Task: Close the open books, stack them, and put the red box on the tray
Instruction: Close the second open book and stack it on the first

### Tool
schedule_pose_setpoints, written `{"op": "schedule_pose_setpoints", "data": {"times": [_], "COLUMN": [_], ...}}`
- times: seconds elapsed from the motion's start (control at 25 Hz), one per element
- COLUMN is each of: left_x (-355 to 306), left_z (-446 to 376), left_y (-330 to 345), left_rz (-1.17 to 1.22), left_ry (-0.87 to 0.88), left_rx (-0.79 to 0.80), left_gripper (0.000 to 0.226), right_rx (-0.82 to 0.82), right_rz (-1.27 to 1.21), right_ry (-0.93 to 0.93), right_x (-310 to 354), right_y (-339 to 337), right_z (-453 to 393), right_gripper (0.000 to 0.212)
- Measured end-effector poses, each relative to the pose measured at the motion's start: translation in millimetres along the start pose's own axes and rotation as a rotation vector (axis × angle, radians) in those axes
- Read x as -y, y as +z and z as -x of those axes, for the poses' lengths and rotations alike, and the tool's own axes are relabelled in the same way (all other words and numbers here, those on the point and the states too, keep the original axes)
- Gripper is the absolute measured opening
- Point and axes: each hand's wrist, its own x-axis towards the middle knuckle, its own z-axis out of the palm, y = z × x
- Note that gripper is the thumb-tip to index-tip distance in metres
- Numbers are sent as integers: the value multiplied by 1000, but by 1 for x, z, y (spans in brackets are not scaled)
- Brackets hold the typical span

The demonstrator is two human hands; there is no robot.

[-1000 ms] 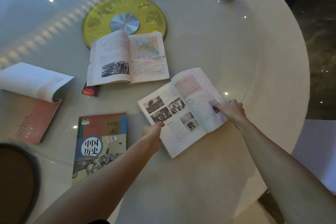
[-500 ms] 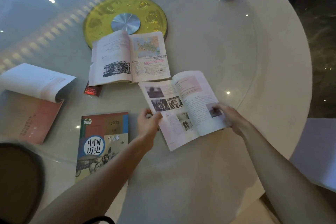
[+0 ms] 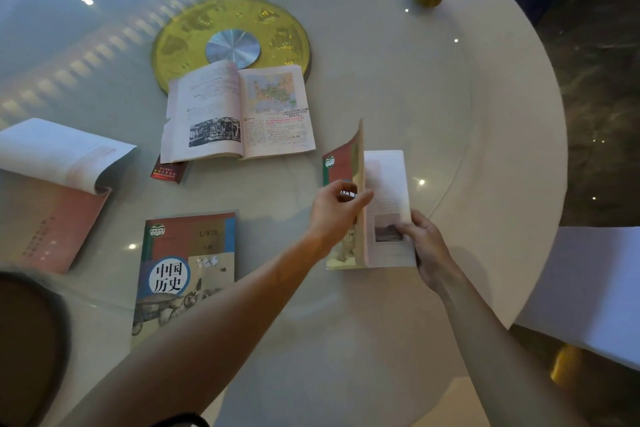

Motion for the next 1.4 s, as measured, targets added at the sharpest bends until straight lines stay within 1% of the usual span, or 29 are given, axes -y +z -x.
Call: {"op": "schedule_pose_setpoints", "data": {"times": [0.12,0.24,0.28,0.36,0.44,0.52,0.56,0.6,0.68,0.76,0.84,0.92,1.0,1.08,1.2,1.32,1.4], "left_x": [20,43,52,73,93,101,102,101,100,97,92,90,98,109,135,157,170], "left_z": [-4,-2,0,2,0,0,1,2,3,8,15,22,33,49,75,97,109], "left_y": [21,24,20,4,-18,-37,-44,-50,-64,-81,-105,-139,-177,-214,-262,-291,-306], "left_rz": [-115,-118,-149,-261,-404,-486,-475,-427,-288,-154,-75,-97,-111,-124,-108,-86,-97], "left_ry": [-17,-92,-113,-148,-180,-214,-228,-240,-229,-188,-166,-127,-112,-129,-167,-239,-245], "left_rx": [52,100,102,29,-100,-165,-164,-143,-100,-76,-97,-197,-275,-310,-361,-407,-423], "left_gripper": [30,30,30,30,42,56,57,53,34,20,23,29,25,18,19,17,16], "right_rx": [-1,9,12,-18,-88,-122,-120,-107,-59,-18,16,66,114,149,163,179,174], "right_rz": [54,23,22,73,144,104,43,-27,-147,-190,-177,-128,-43,79,213,359,419], "right_ry": [64,136,142,143,127,140,146,150,149,143,139,138,135,118,88,74,72], "right_x": [-12,-24,-29,-43,-53,-54,-51,-47,-43,-41,-41,-40,-42,-47,-62,-80,-92], "right_y": [0,3,6,11,15,20,24,26,34,47,65,91,124,159,211,246,264], "right_z": [4,9,10,10,6,6,7,10,15,21,28,35,43,50,61,69,76], "right_gripper": [30,44,43,29,20,27,32,38,47,51,51,49,46,40,35,33,30]}}
